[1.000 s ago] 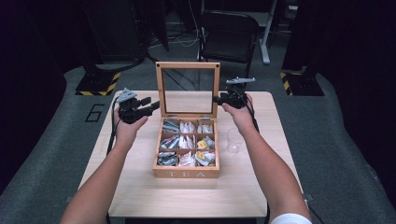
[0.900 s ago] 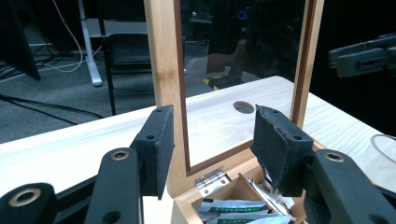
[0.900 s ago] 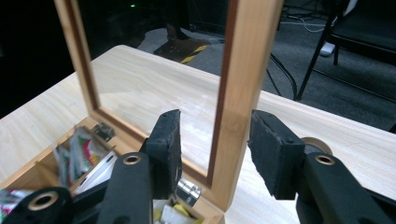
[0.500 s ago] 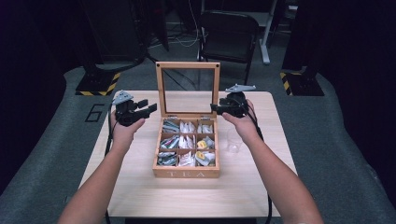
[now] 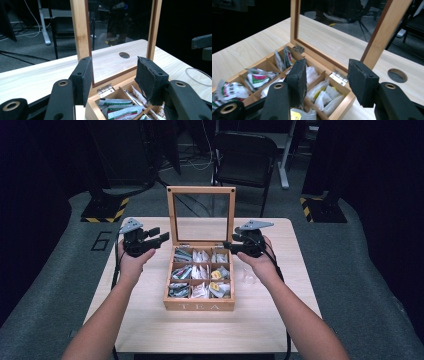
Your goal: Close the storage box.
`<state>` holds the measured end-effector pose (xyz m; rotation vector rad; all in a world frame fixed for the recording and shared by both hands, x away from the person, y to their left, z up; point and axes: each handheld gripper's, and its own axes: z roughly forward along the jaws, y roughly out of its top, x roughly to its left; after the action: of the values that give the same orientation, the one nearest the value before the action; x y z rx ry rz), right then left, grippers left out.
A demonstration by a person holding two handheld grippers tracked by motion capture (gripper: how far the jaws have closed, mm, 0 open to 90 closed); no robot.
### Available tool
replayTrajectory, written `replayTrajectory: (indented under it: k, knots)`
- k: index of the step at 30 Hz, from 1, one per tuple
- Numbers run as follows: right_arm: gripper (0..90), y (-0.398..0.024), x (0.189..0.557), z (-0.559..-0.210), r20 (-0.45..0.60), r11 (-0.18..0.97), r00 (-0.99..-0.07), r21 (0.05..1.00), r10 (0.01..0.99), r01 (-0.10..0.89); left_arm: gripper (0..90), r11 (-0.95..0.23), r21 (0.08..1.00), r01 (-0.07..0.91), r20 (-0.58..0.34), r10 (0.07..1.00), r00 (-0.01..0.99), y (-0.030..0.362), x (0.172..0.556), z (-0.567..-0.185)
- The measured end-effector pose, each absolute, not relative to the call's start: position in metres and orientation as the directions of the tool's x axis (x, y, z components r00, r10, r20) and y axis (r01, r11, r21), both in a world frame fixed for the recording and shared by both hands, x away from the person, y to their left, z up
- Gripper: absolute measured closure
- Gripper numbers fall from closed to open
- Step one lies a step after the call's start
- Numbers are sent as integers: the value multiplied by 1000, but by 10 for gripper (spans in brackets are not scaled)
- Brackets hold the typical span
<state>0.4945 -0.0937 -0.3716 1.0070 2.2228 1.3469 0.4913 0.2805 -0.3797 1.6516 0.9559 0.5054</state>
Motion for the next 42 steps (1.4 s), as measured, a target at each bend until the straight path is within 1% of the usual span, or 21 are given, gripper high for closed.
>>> replayTrajectory:
  k: [5, 9, 15, 17, 21, 24, 29, 33, 42]
  knots:
    - [512, -95, 487, -377, 83, 288, -688, 867, 721, 407, 472, -64, 941, 332, -152, 797, 584, 281, 490, -378]
    - [571, -95, 475, -384, 63, 313, -704, 865, 708, 392, 473, -62, 942, 328, -151, 797, 585, 282, 488, -377]
    - [600, -91, 463, -393, 72, 324, -723, 861, 687, 393, 473, -64, 942, 331, -151, 798, 584, 282, 487, -377]
    - [601, -90, 460, -397, 66, 332, -729, 860, 681, 387, 473, -72, 941, 331, -145, 796, 587, 282, 486, -376]
    - [606, -88, 458, -405, 82, 327, -731, 857, 677, 399, 473, -59, 944, 326, -155, 791, 592, 282, 484, -375]
    - [610, -88, 455, -408, 93, 321, -729, 855, 678, 407, 473, -70, 945, 321, -144, 791, 595, 282, 483, -374]
    - [605, -84, 447, -413, 79, 337, -737, 853, 671, 399, 474, -75, 942, 329, -145, 791, 594, 282, 483, -374]
    - [597, -80, 440, -417, 80, 351, -752, 849, 654, 395, 498, -74, 945, 318, -139, 791, 596, 282, 482, -375]
    - [599, -71, 425, -428, 81, 362, -762, 844, 643, 395, 500, -65, 940, 334, -150, 802, 578, 292, 475, -381]
